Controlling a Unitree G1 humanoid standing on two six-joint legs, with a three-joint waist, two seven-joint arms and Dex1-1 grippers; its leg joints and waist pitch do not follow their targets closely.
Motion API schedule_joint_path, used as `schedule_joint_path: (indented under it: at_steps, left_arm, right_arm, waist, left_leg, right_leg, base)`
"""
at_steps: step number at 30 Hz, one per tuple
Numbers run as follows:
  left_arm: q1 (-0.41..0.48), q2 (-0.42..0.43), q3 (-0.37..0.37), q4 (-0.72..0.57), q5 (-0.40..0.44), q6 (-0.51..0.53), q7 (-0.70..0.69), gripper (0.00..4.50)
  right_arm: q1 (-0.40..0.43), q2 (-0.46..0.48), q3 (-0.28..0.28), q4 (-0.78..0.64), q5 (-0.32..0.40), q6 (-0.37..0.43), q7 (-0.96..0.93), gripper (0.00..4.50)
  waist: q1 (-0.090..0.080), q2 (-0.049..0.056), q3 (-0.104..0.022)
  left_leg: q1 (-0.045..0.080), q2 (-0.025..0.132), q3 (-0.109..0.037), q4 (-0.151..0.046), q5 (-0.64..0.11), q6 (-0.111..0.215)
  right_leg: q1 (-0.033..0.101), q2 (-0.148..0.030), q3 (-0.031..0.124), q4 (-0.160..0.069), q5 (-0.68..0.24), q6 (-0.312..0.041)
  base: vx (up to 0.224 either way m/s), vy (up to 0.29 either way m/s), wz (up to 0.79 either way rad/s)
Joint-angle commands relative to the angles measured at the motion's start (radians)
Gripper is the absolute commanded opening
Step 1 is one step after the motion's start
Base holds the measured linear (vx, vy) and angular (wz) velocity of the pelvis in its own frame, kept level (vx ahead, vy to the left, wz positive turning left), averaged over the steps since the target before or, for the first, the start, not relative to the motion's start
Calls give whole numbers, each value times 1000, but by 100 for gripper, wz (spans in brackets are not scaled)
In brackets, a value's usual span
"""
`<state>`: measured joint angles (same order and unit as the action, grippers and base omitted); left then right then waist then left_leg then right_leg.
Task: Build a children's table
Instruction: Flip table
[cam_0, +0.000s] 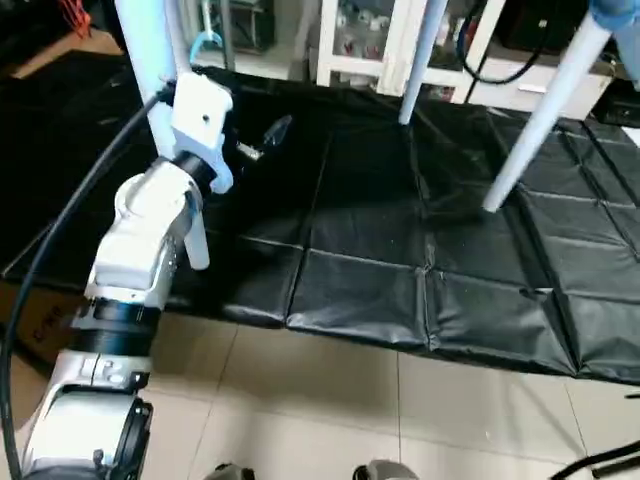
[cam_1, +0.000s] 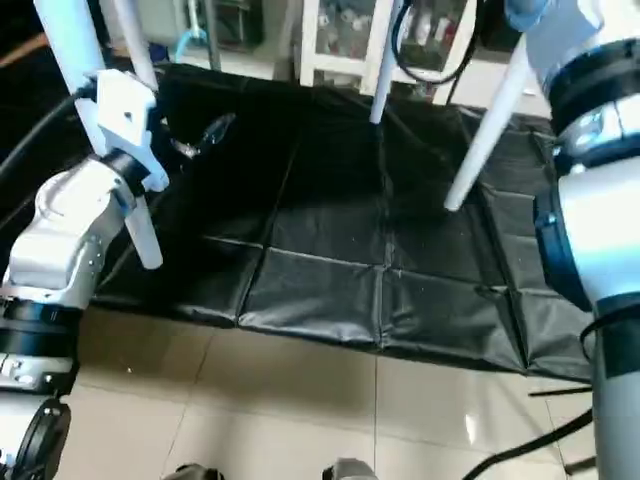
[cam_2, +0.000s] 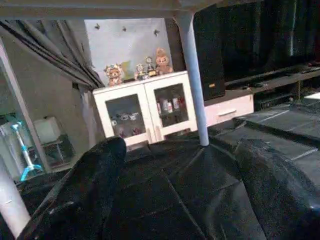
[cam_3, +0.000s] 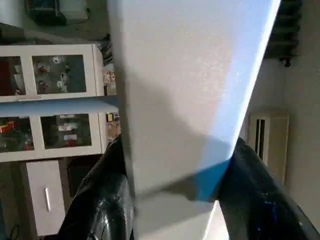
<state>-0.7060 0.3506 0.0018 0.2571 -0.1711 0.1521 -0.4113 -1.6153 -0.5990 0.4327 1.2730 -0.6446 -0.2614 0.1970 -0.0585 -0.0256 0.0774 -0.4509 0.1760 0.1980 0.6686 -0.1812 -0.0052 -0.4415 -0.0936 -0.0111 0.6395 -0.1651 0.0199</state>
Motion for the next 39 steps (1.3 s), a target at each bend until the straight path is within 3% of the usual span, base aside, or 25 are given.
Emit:
schedule_joint_path:
  at_steps: [1,3,5,9,10,13,14,15,17,20,21,25,27,29,31,32,33,34,36,38,39]
  left_arm:
    - [-2,21,23,7,12,-12,-2,400]
    - [0,19,20,16,14,-27,-12,400]
    - [2,18,15,15,14,-33,-20,400]
    - [9,12,17,-6,9,-28,-17,400]
    - [13,12,17,-8,8,-31,-19,400]
    - [16,12,17,-3,7,-40,-24,400]
    - [15,13,17,0,7,-42,-26,400]
    - [15,13,18,2,8,-44,-28,400]
    - [13,10,19,-5,1,-46,-37,400]
    - [9,2,20,-21,-12,-48,-45,400]
    - [10,0,20,-29,-15,-44,-45,400]
    - [14,-33,22,-80,-16,-40,-1,400]
    - [18,-39,21,-91,-19,-36,4,400]
    - [44,-67,11,-125,-25,-16,17,400]
    - [75,-96,-5,-169,-29,2,28,400]
    - [94,-109,-13,-201,-40,17,27,400]
    - [99,-110,-15,-209,-41,21,26,400]
    - [109,-115,-20,-228,-45,26,26,400]
    - [120,-122,-24,-248,-49,33,30,400]
    - [140,-128,-29,-284,-59,41,29,400]
    - [167,-132,-31,-328,-65,50,29,400]
  right_arm:
    - [46,-21,-5,56,9,11,86,178]
    - [70,-13,-15,47,26,3,108,178]
    - [88,-6,-22,38,37,-4,119,248]
    - [117,3,-34,15,57,-20,112,274]
    - [126,4,-34,8,58,-25,98,286]
    - [144,4,-35,-2,59,-35,73,302]
    - [151,5,-38,-6,60,-43,57,302]
    - [157,5,-41,-12,61,-48,47,325]
    - [172,-2,-42,-32,51,-99,-46,336]
    - [192,-16,-52,-63,47,-191,-172,352]
    - [200,-21,-60,-75,50,-220,-208,352]
    - [257,-32,-97,-123,81,-329,-270,352]
    - [271,-30,-103,-136,88,-346,-271,352]
    - [305,-35,-115,-186,97,-425,-328,352]
    - [332,-48,-115,-239,90,-515,-395,352]
    - [345,-50,-117,-265,89,-551,-422,352]
    - [348,-48,-120,-269,92,-562,-422,352]
    - [358,-50,-123,-286,91,-587,-430,352]
    - [373,-51,-130,-306,102,-612,-423,352]
    - [406,-50,-144,-354,116,-656,-410,352]
    - [449,-43,-153,-405,150,-698,-382,352]
  waist:
    - [-9,5,-71]
    - [-12,8,-64]
    - [-16,6,-60]
    - [-27,3,-53]
    - [-28,6,-54]
    - [-29,4,-57]
    - [-28,8,-58]
    - [-29,7,-58]
    - [-25,11,-60]
    - [-25,9,-66]
    - [-22,17,-67]
    - [-22,13,-78]
    - [-16,20,-78]
    - [-13,28,-81]
    - [-10,23,-85]
    - [-6,31,-87]
    - [-6,26,-91]
    - [-4,32,-91]
    - [-3,39,-87]
    - [-2,45,-84]
    - [-2,42,-82]
  left_leg:
    - [56,36,-19,-84,-380,-12]
    - [58,37,-23,-89,-431,-34]
    - [60,36,-27,-92,-488,-58]
    - [65,35,-36,-95,-582,-84]
    - [68,35,-38,-95,-594,-90]
    - [70,33,-37,-94,-592,-92]
    - [72,33,-37,-93,-594,-91]
    - [72,33,-36,-93,-594,-89]
    - [71,33,-35,-94,-576,-91]
    - [67,32,-32,-93,-544,-84]
    - [68,31,-32,-93,-531,-87]
    - [56,28,-25,-85,-443,-42]
    - [57,30,-23,-85,-414,-27]
    - [51,28,-23,-83,-363,-2]
    - [49,30,-21,-82,-317,11]
    - [50,30,-22,-81,-301,17]
    - [49,28,-17,-76,-277,41]
    - [49,26,-16,-75,-269,63]
    - [51,28,-17,-76,-288,70]
    - [55,30,-20,-80,-331,56]
    - [56,33,-23,-86,-371,40]
  right_leg:
    - [28,-10,8,-66,-210,-228]
    - [21,-8,8,-70,-254,-212]
    - [17,-9,6,-76,-308,-187]
    - [12,-11,0,-83,-403,-160]
    - [10,-12,0,-85,-418,-155]
    - [8,-12,-1,-89,-416,-152]
    - [7,-12,0,-88,-411,-155]
    - [6,-11,0,-89,-404,-157]
    - [7,-12,0,-89,-376,-162]
    - [13,-12,0,-83,-332,-171]
    - [14,-13,0,-81,-314,-174]
    - [33,-12,1,-70,-213,-200]
    - [35,-14,2,-71,-171,-210]
    - [45,-14,0,-62,-108,-234]
    - [51,-14,-1,-61,-55,-242]
    - [55,-16,-1,-58,-41,-247]
    - [57,-14,-1,-59,-21,-258]
    - [57,-13,-1,-60,-24,-266]
    - [57,-13,-3,-62,-56,-269]
    - [54,-12,-6,-65,-104,-259]
    - [55,-13,-6,-69,-134,-241]
  base:
    - [0,0,0]
    - [0,0,0]
    - [0,0,0]
    - [0,0,0]
    - [0,0,0]
    - [0,0,0]
    - [0,0,0]
    - [0,0,0]
    - [0,0,0]
    - [0,0,0]
    - [0,0,0]
    - [0,0,0]
    - [0,0,0]
    - [0,0,0]
    - [0,0,0]
    - [0,0,0]
    - [0,0,0]
    - [0,0,0]
    - [0,0,0]
    - [0,0,0]
    - [0,0,0]
